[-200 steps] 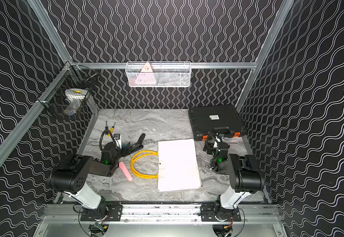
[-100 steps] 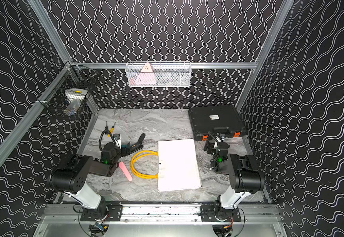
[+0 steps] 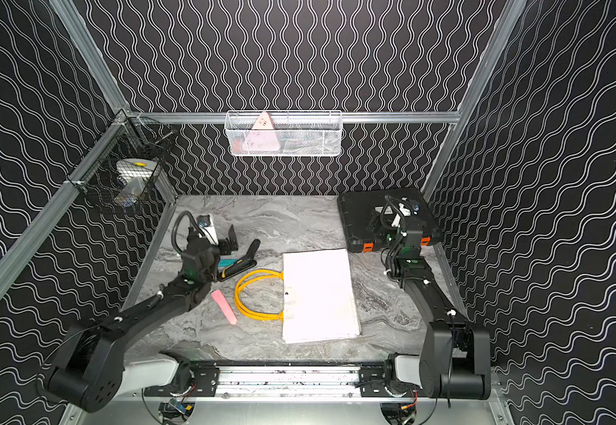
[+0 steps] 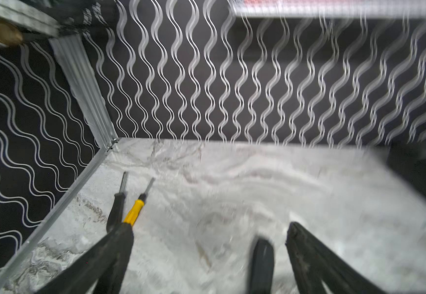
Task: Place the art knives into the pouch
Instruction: Open the pouch at the center of the board.
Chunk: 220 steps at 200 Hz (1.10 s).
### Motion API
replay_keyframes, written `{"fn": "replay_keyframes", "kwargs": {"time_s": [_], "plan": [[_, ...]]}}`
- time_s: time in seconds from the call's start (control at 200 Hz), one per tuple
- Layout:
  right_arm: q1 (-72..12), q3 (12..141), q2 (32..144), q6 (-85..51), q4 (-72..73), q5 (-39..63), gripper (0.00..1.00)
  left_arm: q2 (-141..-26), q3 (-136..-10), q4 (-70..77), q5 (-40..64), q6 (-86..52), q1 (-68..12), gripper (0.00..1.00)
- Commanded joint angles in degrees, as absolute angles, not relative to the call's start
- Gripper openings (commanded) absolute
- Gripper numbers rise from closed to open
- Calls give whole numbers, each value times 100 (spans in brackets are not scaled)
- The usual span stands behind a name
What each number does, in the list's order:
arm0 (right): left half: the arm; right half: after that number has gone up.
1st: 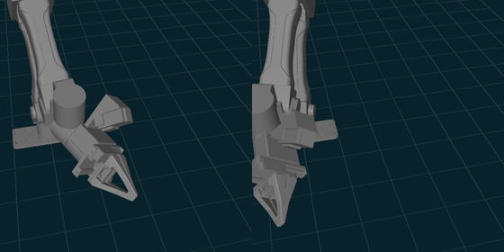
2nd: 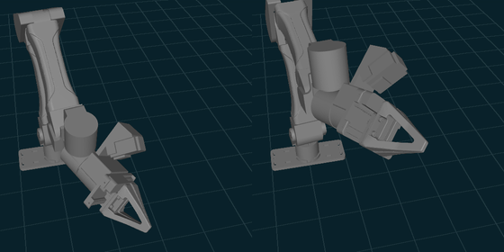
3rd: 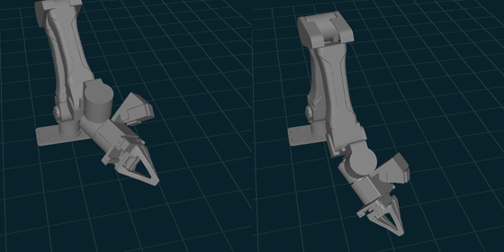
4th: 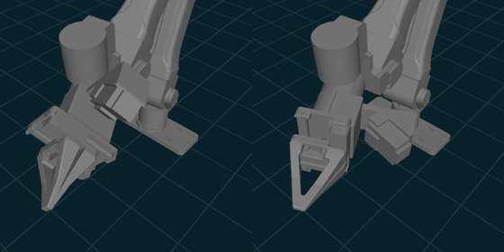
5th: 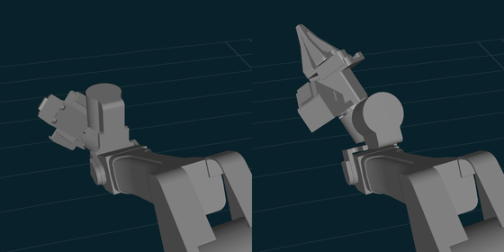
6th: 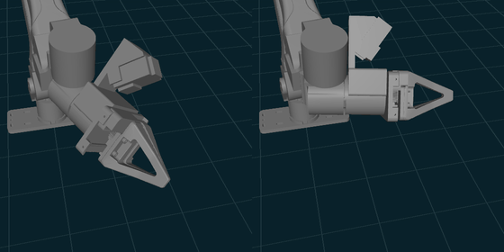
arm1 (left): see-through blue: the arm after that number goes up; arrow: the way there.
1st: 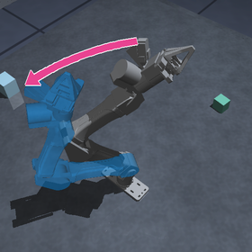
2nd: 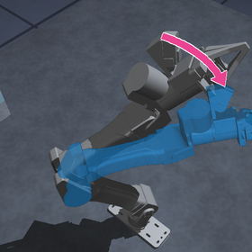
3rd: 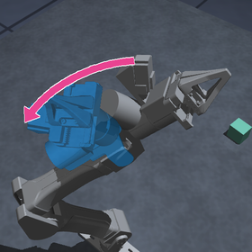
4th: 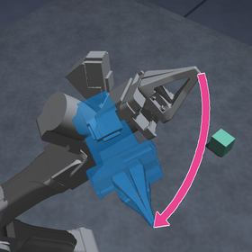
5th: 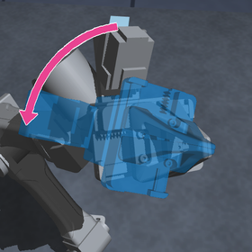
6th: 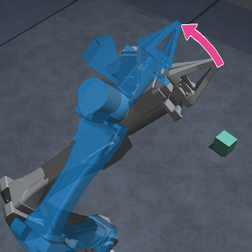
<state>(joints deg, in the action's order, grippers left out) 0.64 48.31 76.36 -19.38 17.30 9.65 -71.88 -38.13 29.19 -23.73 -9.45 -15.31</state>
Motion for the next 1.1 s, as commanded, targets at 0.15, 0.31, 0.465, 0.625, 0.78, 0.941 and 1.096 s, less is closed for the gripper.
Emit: {"fn": "replay_keyframes", "kwargs": {"time_s": [0.15, 0.31, 0.465, 0.625, 0.78, 0.941, 1.096], "plan": [[-2427, 6096, 9023, -1572, -451, 170, 100, -6476, -4284, 588, -1482, -2091, -1554, 98], [-3298, 6542, 9751, -2102, -187, 483, 100, -6492, -4557, -415, -2019, -2438, -1553, 98], [-4243, 7204, 10599, -1841, -525, 435, 100, -6351, -4487, -784, -2297, -2812, -1489, 98], [-4566, 7264, 10991, -2288, -36, 972, 100, -6362, -4437, -1036, -2020, -3095, -862, 98], [-4944, 7729, 11370, -2514, -240, 898, 100, -6544, -4473, -1248, -2061, -3124, -668, 99], [-5229, 8042, 11840, -2850, -217, 997, 94, -6815, -4316, -1063, -1215, -3323, -107, 98], [-5343, 8025, 11915, -3013, -34, 958, 92, -7141, -4057, -576, -189, -3680, 443, 98]]}}
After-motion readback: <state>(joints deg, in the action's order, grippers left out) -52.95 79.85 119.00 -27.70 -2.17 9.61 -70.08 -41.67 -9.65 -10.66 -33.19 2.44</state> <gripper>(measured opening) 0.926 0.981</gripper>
